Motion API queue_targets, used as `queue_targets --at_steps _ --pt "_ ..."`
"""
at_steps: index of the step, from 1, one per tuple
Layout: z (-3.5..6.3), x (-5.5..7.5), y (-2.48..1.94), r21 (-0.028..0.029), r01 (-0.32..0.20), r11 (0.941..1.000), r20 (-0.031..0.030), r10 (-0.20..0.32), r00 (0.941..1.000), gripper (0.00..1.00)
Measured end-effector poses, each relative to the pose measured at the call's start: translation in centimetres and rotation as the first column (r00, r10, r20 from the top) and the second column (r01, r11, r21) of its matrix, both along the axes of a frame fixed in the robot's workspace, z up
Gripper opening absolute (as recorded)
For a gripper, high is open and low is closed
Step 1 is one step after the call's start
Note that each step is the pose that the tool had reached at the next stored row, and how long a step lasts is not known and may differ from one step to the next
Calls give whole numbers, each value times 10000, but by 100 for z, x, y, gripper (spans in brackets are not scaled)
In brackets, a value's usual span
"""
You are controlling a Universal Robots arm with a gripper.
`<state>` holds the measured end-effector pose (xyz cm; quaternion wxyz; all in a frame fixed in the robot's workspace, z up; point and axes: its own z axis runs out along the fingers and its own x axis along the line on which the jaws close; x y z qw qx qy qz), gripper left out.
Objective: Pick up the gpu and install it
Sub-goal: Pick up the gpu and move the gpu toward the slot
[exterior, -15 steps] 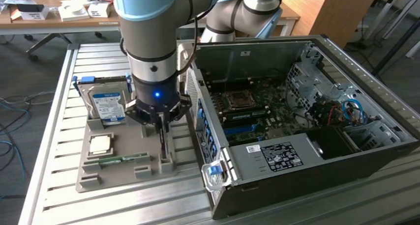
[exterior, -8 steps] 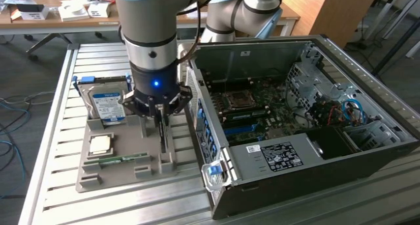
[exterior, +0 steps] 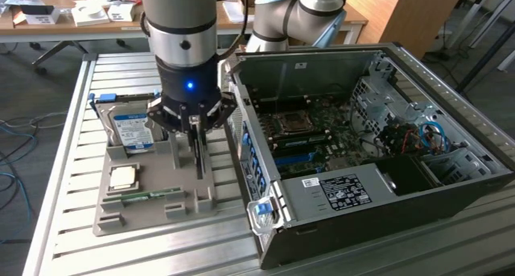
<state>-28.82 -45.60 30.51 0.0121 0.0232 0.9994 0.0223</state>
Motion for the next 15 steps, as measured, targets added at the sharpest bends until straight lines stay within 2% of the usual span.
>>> queue_targets --at_steps 15 --pt "573 0 0 1 -16 10000 1 16 10000 26"
